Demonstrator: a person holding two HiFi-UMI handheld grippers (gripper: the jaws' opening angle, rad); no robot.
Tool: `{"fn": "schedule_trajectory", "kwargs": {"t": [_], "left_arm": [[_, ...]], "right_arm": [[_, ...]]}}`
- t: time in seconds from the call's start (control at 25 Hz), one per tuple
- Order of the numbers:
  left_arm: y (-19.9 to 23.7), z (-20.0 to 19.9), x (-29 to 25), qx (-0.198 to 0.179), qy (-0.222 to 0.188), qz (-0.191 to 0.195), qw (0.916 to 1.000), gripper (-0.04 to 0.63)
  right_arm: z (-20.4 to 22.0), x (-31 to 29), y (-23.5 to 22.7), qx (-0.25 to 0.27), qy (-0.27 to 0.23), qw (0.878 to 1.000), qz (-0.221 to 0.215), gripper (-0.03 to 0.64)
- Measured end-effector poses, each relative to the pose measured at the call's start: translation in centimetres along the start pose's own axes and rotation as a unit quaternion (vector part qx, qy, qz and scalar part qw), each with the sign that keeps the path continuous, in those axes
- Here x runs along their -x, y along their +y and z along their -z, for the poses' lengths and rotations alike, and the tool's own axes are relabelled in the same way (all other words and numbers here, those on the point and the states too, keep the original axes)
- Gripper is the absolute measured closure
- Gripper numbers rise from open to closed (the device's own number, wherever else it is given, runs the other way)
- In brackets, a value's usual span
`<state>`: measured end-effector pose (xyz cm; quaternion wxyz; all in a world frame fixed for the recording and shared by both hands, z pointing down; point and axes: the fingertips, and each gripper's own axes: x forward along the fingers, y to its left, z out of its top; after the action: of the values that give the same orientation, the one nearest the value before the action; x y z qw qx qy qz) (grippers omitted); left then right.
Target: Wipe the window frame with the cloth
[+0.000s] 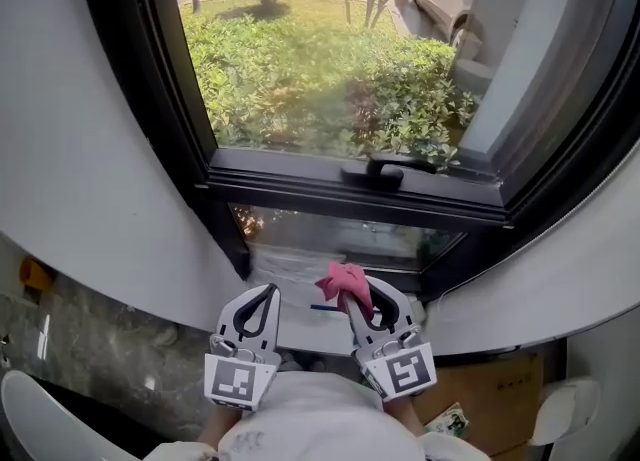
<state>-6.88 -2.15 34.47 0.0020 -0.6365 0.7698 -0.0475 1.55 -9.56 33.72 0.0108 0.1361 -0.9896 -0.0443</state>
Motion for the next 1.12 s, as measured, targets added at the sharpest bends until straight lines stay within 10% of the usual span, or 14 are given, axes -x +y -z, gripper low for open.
{"fn": "schedule_trajectory", "kwargs": {"t": [1.12], "left_arm": [[5.5, -3.2, 0.9, -0.014, -0.037, 0.053, 0.9978, 0.586]], "right_arm": [[-33.0, -24.5, 1.8, 0.062, -0.297, 0.943, -0.135, 0.531]]}}
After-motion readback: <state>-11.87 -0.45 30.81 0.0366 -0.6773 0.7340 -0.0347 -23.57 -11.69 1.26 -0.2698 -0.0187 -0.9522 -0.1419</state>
